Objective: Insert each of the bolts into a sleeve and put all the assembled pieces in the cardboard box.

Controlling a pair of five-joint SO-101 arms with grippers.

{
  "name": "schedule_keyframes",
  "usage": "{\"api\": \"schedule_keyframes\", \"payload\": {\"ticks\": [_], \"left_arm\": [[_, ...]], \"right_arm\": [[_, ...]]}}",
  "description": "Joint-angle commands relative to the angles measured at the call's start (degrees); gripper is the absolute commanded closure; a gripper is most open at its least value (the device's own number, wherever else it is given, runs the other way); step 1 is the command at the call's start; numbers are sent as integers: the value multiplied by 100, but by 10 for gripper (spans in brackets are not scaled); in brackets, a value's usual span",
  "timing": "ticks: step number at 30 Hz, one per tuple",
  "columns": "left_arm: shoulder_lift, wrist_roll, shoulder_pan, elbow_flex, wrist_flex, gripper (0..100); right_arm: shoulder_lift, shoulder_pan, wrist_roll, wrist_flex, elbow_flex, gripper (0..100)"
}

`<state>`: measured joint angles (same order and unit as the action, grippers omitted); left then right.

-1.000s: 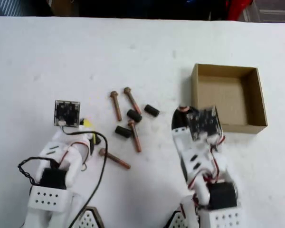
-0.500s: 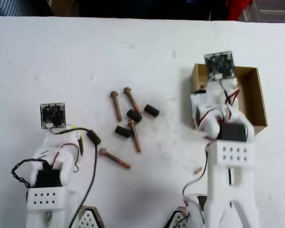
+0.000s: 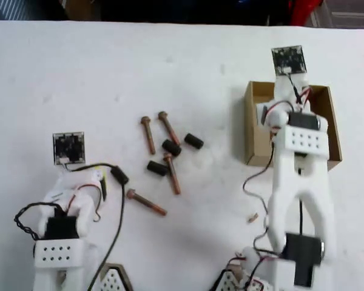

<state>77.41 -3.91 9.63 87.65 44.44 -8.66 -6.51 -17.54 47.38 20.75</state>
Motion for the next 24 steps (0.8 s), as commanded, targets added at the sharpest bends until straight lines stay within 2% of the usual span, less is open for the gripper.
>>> {"api": "schedule_keyframes", "payload": {"ticks": [1, 13, 24], "left_arm": [[92, 53, 48, -44, 0, 955], [92, 53, 57, -35, -18, 955], [92, 53, 40, -35, -18, 955]], "right_arm": [[497, -66, -97, -145, -844, 981], [2281, -66, -97, -127, -2057, 981], [3187, -22, -114, -268, -2207, 980]]}}
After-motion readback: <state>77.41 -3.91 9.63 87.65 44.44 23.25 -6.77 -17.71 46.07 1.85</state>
